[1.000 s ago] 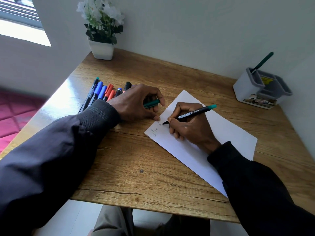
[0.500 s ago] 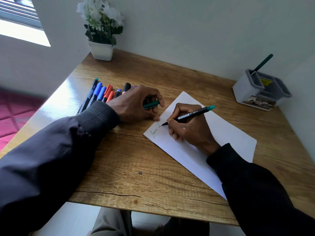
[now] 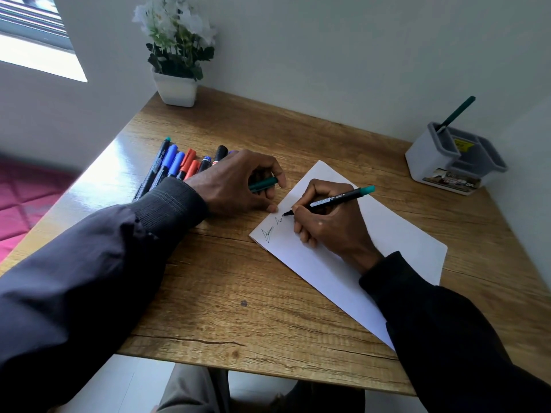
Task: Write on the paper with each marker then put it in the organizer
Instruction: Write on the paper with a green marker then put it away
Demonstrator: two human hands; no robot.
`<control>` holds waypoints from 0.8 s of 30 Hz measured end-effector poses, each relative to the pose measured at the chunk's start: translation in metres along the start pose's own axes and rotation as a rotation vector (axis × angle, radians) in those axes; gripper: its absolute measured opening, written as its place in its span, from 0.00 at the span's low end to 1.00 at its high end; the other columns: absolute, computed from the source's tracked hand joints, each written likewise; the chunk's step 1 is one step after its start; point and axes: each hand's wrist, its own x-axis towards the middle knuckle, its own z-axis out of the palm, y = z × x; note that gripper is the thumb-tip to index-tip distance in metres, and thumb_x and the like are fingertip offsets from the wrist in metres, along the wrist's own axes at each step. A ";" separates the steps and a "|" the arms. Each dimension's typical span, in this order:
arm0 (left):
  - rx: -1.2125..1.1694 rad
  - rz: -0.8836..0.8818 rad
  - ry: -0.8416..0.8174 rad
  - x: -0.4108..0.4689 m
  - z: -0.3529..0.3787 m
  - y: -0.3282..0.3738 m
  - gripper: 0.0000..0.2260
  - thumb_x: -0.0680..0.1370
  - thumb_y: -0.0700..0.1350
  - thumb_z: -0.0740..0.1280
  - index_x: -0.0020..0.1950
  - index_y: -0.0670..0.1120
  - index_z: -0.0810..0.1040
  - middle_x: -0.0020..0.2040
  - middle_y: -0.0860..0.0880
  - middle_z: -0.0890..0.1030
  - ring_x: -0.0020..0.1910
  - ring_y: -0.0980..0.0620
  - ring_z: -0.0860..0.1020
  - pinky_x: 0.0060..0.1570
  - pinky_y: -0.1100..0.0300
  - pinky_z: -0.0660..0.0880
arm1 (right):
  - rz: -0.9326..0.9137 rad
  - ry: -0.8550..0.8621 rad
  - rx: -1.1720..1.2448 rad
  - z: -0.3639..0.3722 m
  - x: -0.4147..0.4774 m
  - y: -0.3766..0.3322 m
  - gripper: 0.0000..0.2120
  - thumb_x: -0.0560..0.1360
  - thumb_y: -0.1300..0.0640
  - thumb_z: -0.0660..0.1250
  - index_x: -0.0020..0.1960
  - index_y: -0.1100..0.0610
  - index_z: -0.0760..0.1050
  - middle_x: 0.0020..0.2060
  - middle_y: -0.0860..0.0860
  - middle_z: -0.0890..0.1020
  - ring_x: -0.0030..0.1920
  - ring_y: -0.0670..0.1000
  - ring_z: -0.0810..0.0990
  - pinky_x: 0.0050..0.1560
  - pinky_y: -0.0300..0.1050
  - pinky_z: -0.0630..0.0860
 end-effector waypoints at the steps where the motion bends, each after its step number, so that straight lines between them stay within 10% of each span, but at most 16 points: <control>1: 0.000 0.002 0.000 0.000 0.000 0.000 0.17 0.71 0.46 0.78 0.58 0.52 0.80 0.51 0.53 0.83 0.51 0.64 0.79 0.47 0.77 0.75 | 0.000 0.001 0.002 0.000 0.000 0.000 0.07 0.76 0.69 0.70 0.39 0.64 0.77 0.28 0.59 0.82 0.23 0.55 0.79 0.23 0.42 0.72; 14: 0.007 -0.002 -0.012 -0.001 -0.001 0.004 0.17 0.70 0.45 0.78 0.57 0.52 0.80 0.48 0.54 0.83 0.49 0.62 0.81 0.51 0.71 0.78 | -0.089 -0.134 -0.029 -0.001 -0.001 -0.003 0.10 0.68 0.67 0.72 0.32 0.57 0.75 0.25 0.51 0.80 0.23 0.48 0.78 0.28 0.42 0.72; 24: -0.001 -0.010 -0.007 -0.002 -0.001 0.006 0.17 0.70 0.45 0.78 0.57 0.51 0.80 0.50 0.53 0.83 0.50 0.61 0.81 0.48 0.76 0.75 | -0.015 -0.065 0.062 -0.003 -0.004 -0.003 0.11 0.74 0.73 0.69 0.36 0.64 0.75 0.26 0.63 0.80 0.21 0.55 0.77 0.23 0.39 0.70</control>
